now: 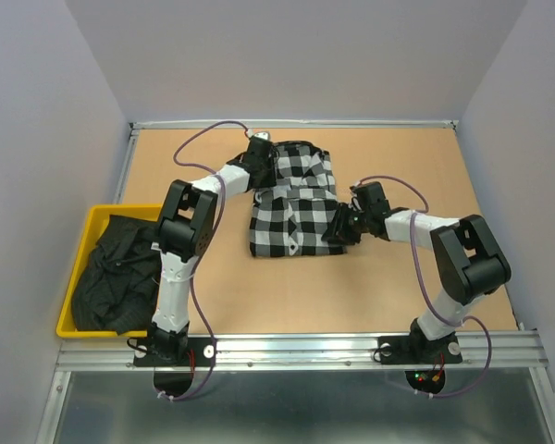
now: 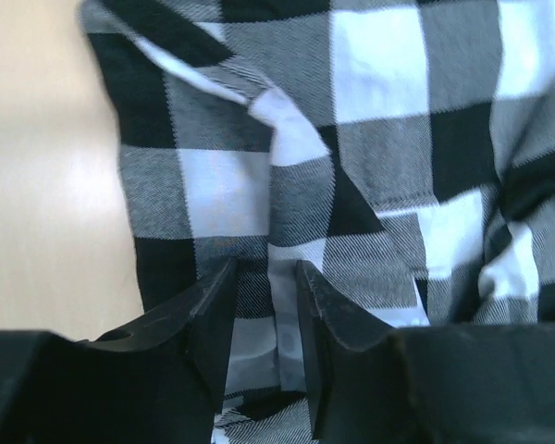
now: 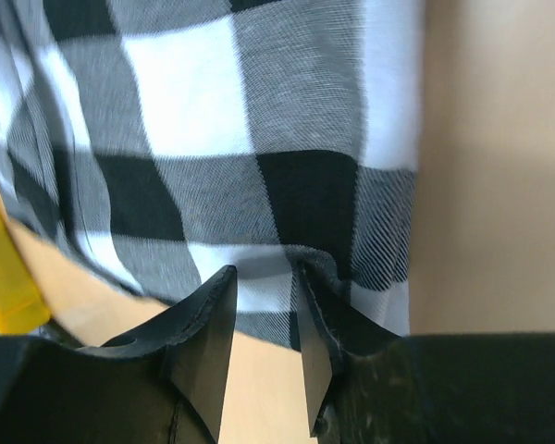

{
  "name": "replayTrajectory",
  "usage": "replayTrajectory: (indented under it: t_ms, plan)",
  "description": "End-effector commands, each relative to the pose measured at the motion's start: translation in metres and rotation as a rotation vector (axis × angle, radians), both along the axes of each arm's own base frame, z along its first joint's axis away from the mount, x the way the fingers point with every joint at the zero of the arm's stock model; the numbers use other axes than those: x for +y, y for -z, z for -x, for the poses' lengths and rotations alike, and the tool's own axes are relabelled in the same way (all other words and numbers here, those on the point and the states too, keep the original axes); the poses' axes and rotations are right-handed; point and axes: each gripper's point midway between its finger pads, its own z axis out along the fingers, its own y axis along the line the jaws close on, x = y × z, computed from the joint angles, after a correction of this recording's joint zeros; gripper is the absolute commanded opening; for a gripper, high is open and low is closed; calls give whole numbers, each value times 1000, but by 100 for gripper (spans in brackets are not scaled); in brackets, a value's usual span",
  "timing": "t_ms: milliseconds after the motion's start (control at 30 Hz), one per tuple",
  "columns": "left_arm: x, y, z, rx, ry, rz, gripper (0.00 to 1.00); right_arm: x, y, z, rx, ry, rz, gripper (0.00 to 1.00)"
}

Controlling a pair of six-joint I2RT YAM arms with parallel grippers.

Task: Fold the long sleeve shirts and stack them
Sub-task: Fold the shirt

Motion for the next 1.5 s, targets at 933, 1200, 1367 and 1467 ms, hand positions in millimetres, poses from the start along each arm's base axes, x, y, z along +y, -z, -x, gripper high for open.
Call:
replayTrajectory:
  t_ms: [933,1200,1367,1467]
  plan:
    - [-51,-109,180,41,108,328,64,-17,-118,-62,-325,-57,-76,64]
    - [-100,-92,174,92,197,341,48,-4,-86,-3,-273,-34,-218,33]
    - [-100,-51,184,183,188,308,42,-6,-40,31,-178,-30,-246,26]
    - [-86,-23,191,224,135,261,40,-12,-14,48,-126,-16,-231,25]
